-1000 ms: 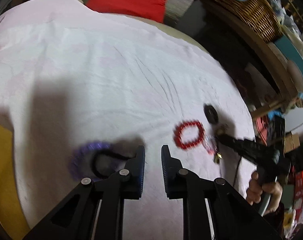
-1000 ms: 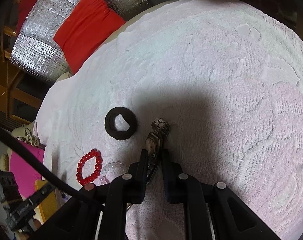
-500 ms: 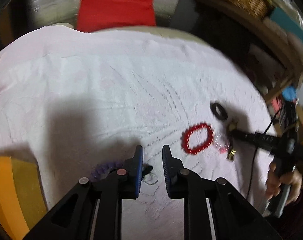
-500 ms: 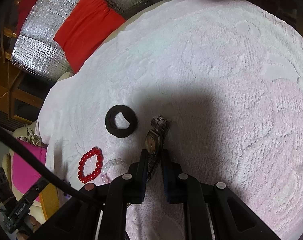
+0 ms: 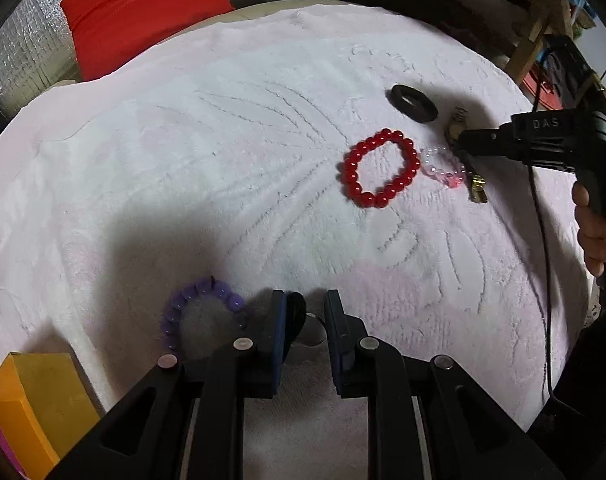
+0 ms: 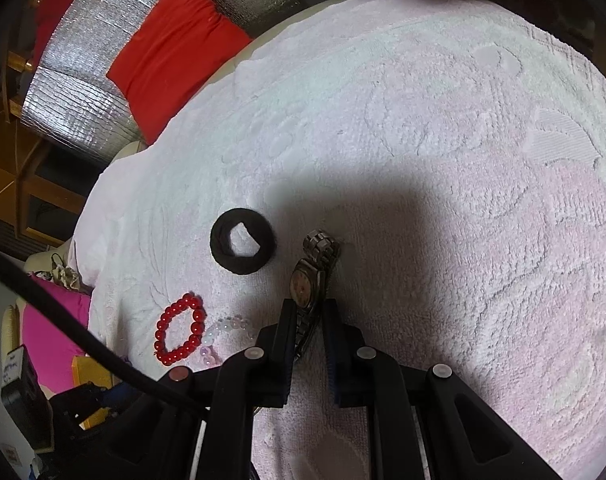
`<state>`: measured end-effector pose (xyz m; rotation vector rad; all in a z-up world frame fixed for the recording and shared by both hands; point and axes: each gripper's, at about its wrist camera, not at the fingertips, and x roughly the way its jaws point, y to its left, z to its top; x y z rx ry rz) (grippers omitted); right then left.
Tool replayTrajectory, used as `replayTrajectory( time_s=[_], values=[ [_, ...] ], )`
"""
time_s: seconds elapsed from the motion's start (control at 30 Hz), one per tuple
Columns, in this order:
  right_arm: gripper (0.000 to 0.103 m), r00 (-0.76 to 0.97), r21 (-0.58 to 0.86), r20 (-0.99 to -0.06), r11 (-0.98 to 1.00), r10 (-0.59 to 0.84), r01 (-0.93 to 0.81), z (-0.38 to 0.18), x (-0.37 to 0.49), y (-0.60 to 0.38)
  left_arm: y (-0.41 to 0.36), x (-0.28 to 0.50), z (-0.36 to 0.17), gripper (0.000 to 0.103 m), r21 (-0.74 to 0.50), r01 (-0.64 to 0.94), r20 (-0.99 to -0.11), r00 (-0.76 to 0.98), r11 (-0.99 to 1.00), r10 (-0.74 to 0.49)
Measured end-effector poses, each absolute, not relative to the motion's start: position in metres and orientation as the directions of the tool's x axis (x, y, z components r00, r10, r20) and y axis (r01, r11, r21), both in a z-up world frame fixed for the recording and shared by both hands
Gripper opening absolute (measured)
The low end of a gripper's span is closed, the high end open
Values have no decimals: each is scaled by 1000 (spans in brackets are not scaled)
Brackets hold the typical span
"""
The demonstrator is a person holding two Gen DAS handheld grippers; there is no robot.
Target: Organize jewelry
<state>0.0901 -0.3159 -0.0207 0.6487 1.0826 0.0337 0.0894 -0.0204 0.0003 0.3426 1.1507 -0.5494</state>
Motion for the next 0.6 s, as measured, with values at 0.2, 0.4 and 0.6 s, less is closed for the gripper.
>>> replayTrajectory(
  time_s=[0.2, 0.4, 0.6],
  values=[
    [16, 482, 497, -811, 826, 332, 268, -20, 91, -312, -24, 68, 1, 18, 9, 585, -923, 317, 811, -219],
    [3, 460, 511, -808, 828, 369, 233, -19, 89, -303, -25, 37, 3, 10, -23, 549, -914, 328, 836, -240],
    [2, 498, 580, -753, 791, 431, 193, -6, 79, -312, -16, 2, 9, 9, -124, 478, -890, 334, 869, -311]
  ],
)
